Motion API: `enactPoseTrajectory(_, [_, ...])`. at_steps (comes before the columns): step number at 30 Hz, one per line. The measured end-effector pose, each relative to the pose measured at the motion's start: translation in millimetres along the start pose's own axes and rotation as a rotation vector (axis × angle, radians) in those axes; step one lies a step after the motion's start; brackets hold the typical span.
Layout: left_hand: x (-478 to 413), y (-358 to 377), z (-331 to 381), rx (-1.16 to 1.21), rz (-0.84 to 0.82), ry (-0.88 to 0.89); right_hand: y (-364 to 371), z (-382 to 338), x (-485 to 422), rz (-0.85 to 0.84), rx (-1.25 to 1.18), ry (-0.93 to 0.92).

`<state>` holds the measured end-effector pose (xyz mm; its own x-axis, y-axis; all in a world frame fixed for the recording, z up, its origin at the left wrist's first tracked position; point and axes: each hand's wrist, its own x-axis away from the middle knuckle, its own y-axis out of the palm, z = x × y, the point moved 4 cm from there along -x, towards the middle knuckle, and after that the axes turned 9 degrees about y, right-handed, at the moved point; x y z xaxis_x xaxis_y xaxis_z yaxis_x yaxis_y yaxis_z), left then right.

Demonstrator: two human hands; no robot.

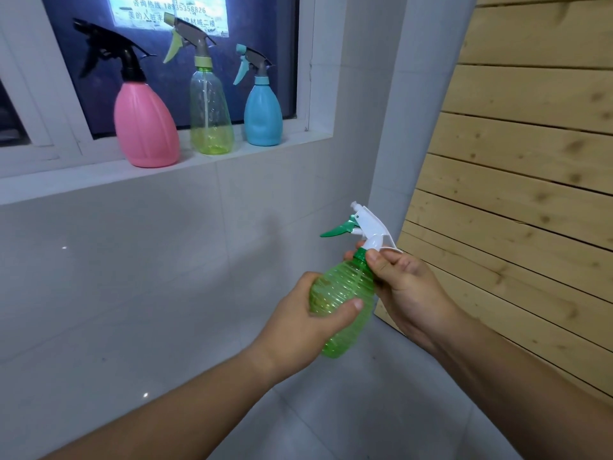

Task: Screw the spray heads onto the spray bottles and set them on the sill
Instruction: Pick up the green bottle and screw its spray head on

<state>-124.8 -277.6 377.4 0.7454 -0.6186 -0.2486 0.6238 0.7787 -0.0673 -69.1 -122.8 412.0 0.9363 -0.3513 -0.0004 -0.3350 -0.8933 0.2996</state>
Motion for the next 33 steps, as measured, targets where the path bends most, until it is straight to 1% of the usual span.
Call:
enactPoseTrajectory(4, [-4,-15,2,0.006,-0.072,-0.020,2,2,1,-0.028,0.005,0.025])
enactPoseTrajectory(6, [-6,-23,6,0.066,-0.023,-0.027,2,2,3,-0.028,0.028,0.043])
enactPoseTrajectory(9, [-11,-33,11,0.228,0.063,-0.073,7,1,9,0.010,0.216,0.039])
enactPoseTrajectory(11, [-14,-40,19,0.315,0.111,-0.072,22,-1,13,-0.043,0.334,0.004])
enactPoseTrajectory(13, [-14,-51,29,0.334,0.147,-0.027,43,-4,15,-0.089,0.401,-0.042])
enactPoseTrajectory(17, [-8,-88,56,0.195,0.198,0.085,92,-21,4,-0.093,0.444,-0.168])
enactPoseTrajectory(22, [2,-168,98,-0.010,0.254,0.178,172,-38,-30,-0.167,0.479,-0.227])
enactPoseTrajectory(28, [-13,-271,146,-0.192,0.426,0.202,278,-56,-74,-0.234,0.433,-0.219])
enactPoseTrajectory(33, [-27,-328,153,-0.222,0.508,0.168,331,-55,-107,-0.241,0.527,-0.223])
